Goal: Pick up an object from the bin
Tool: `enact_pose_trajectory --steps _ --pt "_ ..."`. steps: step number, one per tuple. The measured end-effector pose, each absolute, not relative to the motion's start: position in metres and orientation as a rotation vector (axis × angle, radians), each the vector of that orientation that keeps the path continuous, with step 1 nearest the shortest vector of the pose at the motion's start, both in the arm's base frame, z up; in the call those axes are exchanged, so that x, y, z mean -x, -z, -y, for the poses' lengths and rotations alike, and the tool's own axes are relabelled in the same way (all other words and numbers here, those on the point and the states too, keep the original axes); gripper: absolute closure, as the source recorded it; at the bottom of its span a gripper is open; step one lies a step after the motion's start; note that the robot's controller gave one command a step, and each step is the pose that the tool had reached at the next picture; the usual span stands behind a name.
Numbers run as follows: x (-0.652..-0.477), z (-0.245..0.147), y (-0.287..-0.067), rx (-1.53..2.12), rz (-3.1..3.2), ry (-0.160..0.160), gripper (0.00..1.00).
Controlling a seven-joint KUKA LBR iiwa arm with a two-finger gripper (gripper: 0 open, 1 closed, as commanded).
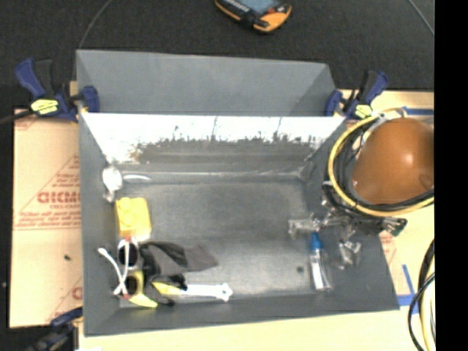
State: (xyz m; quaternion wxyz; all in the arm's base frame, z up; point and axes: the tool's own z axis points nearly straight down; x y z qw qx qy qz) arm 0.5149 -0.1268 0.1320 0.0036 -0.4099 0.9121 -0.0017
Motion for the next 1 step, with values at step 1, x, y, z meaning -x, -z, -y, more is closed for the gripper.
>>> enact_pose_trajectory --steps 1 --pt "-0.5082 0.1375 -0.0708 1.204 -2.889 -0.004 0.0"
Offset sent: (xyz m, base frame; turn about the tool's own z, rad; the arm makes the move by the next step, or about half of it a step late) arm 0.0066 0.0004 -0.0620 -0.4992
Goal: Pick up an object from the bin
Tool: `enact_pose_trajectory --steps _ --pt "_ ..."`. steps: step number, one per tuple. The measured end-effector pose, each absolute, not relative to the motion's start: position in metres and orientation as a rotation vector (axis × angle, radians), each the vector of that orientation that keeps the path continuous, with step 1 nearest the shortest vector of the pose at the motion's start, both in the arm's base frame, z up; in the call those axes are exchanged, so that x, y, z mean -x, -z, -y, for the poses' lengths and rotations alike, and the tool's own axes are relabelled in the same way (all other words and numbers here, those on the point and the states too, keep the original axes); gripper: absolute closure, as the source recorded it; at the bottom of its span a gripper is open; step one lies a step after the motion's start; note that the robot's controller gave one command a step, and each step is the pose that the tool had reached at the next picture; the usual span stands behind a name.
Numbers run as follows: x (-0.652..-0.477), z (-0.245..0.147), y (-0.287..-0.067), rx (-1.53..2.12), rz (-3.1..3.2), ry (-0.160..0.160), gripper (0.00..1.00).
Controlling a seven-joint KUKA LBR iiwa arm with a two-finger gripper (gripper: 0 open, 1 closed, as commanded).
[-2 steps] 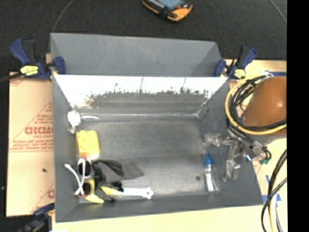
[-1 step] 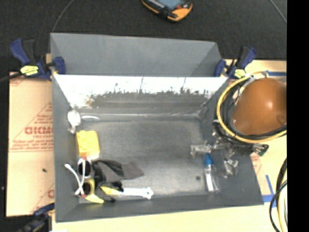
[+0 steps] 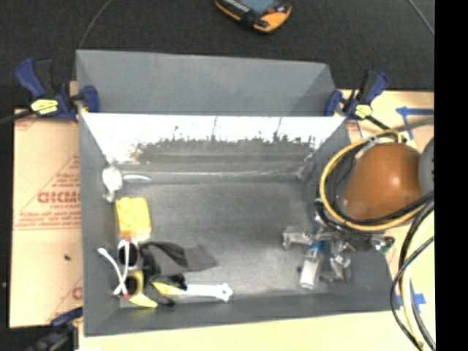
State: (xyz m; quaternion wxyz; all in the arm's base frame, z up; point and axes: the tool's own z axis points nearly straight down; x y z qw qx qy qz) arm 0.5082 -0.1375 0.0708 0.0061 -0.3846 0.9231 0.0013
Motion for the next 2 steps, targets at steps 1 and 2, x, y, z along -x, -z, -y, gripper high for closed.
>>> enact_pose_trajectory --steps 1,2 --pt "-0.5224 0.1263 -0.0703 1.949 -2.452 0.009 1.0" --pt "-0.5222 0.1264 -0.0703 1.947 -2.454 0.009 1.0"
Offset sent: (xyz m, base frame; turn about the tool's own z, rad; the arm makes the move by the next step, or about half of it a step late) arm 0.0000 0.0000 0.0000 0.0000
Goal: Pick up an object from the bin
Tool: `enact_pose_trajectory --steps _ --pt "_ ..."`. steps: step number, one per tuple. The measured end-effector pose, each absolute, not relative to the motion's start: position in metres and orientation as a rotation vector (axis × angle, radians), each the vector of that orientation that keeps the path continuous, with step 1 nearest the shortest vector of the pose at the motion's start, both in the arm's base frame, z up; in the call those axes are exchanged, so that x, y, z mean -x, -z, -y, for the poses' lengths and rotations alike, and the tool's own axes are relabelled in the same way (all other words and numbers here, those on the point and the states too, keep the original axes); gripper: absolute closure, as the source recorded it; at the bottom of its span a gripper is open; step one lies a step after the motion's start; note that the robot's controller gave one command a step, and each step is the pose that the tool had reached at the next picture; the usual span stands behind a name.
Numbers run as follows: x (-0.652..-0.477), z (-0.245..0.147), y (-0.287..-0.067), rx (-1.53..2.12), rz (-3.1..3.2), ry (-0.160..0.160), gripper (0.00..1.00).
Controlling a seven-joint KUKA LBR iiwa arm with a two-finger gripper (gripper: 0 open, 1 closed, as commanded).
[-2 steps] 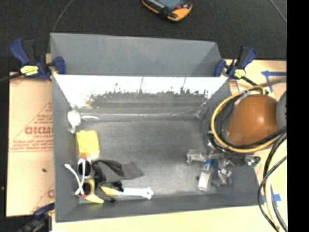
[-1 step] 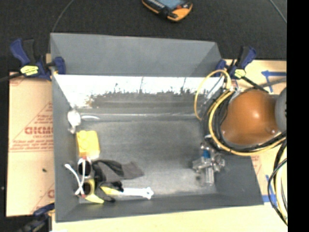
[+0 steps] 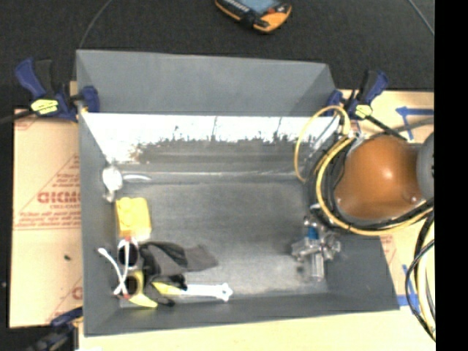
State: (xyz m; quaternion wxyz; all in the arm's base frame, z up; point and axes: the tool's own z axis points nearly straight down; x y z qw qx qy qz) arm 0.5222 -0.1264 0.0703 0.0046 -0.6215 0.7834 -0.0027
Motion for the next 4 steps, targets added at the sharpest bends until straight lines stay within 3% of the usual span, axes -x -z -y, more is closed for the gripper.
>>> enact_pose_trajectory --steps 1,2,4 --pt "-0.521 0.126 -0.074 1.948 -2.457 0.003 1.0" --pt "-0.519 0.125 -0.095 1.949 -2.461 -0.007 1.0" --pt "-0.522 0.127 -0.129 1.943 -2.457 0.008 1.0"
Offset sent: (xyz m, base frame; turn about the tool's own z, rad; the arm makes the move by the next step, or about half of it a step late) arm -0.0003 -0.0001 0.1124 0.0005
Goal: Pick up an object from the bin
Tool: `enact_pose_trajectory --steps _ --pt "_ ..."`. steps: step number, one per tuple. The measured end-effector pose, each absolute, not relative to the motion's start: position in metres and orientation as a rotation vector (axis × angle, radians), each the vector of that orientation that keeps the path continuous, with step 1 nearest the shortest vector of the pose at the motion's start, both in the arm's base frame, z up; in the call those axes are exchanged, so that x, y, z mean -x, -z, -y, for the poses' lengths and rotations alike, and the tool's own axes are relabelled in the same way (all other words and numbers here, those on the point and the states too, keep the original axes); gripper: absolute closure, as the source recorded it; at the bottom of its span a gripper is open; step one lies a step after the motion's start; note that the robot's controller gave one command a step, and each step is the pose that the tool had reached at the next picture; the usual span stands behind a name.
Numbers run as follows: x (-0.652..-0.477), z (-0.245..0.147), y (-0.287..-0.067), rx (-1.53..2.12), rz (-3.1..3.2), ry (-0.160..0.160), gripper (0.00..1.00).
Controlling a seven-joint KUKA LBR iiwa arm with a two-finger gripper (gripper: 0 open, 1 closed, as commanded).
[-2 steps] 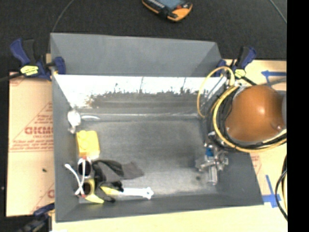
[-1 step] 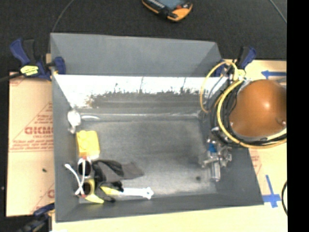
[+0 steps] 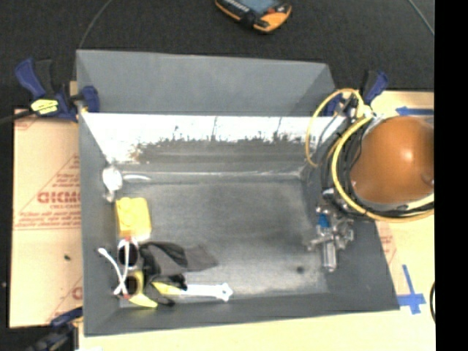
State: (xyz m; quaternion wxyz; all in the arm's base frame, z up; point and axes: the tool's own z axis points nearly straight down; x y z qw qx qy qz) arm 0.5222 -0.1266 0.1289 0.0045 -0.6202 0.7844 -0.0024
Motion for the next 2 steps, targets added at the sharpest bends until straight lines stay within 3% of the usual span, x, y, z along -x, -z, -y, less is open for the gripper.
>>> enact_pose_trajectory --steps 2 --pt "-0.521 0.126 -0.154 1.943 -2.461 -0.002 1.0"
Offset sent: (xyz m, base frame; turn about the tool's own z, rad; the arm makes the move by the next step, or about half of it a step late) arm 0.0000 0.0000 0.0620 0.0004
